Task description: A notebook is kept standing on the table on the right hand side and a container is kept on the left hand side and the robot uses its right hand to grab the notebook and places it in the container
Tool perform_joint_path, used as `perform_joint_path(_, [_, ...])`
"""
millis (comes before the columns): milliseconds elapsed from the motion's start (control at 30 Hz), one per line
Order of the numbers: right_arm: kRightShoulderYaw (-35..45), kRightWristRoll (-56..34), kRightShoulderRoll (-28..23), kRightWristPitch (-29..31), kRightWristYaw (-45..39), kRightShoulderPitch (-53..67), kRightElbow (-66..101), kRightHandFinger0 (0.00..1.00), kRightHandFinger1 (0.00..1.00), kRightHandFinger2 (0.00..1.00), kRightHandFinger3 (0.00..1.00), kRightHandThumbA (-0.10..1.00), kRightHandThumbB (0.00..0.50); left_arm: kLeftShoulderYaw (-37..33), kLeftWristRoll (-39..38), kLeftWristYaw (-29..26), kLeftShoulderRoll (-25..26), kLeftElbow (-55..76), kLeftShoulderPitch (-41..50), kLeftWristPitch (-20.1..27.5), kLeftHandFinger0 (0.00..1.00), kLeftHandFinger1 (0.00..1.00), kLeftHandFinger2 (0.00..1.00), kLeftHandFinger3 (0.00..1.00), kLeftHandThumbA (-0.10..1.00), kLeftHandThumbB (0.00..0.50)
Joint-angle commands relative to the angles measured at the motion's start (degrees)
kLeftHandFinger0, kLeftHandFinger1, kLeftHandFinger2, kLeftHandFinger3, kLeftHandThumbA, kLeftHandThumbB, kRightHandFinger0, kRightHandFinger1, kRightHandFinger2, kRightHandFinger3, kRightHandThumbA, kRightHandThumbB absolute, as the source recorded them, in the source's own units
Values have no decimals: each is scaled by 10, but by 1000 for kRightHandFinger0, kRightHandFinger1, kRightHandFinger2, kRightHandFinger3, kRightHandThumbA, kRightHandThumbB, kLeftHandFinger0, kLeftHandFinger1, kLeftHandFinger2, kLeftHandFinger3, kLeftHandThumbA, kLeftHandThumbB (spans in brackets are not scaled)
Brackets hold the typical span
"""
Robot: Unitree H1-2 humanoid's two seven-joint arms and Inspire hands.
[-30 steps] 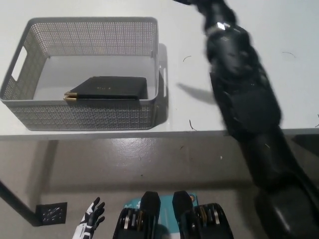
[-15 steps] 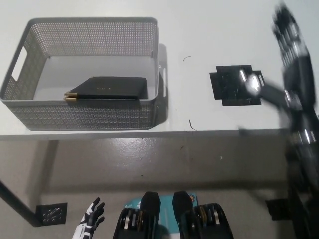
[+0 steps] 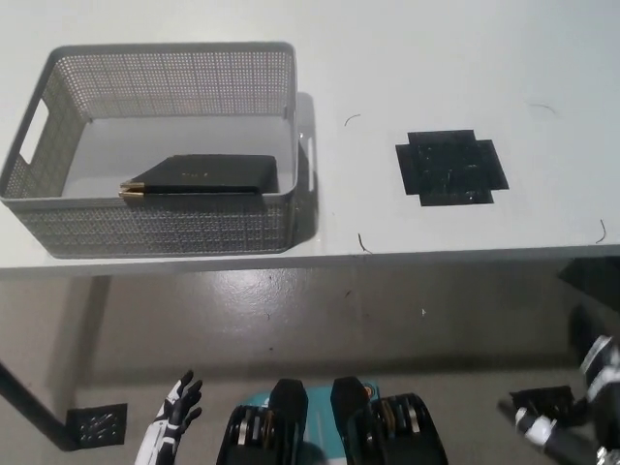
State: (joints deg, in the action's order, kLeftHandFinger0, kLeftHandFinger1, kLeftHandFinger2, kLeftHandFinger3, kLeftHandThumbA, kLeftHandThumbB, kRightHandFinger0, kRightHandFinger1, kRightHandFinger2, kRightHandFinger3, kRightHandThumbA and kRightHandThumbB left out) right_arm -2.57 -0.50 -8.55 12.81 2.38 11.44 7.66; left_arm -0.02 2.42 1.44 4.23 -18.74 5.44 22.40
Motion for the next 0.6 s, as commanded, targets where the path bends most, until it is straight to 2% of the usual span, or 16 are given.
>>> perform_joint_path(0, [-11, -31, 18, 90, -29, 2, -47, 1000, 1000, 1000, 1000, 1000, 411, 3, 2, -3, 5, 19, -5, -3, 1000, 1000, 1000, 1000, 1000, 500])
perform_joint_path(133, [-10, -35, 24, 97, -40, -5, -104, 1000, 1000, 1000, 1000, 1000, 444, 2, 5, -3, 8, 12, -7, 6, 1000, 1000, 1000, 1000, 1000, 500])
perform_joint_path(333, [0, -39, 25, 103, -45, -27, -164, 1000, 1000, 1000, 1000, 1000, 433, 1, 0, 0, 9, 4, -16, 9, 1000, 1000, 1000, 1000, 1000, 500])
perform_joint_path(433, [1, -48, 21, 105, -56, -33, -173, 1000, 1000, 1000, 1000, 1000, 409, 1, 6, -4, 8, 7, -16, 7, 1000, 1000, 1000, 1000, 1000, 500])
perform_joint_path(567, [3, -44, 17, 110, -59, -39, -185, 1000, 1000, 1000, 1000, 1000, 428, 0, 7, -5, 6, 7, -16, 9, 1000, 1000, 1000, 1000, 1000, 500])
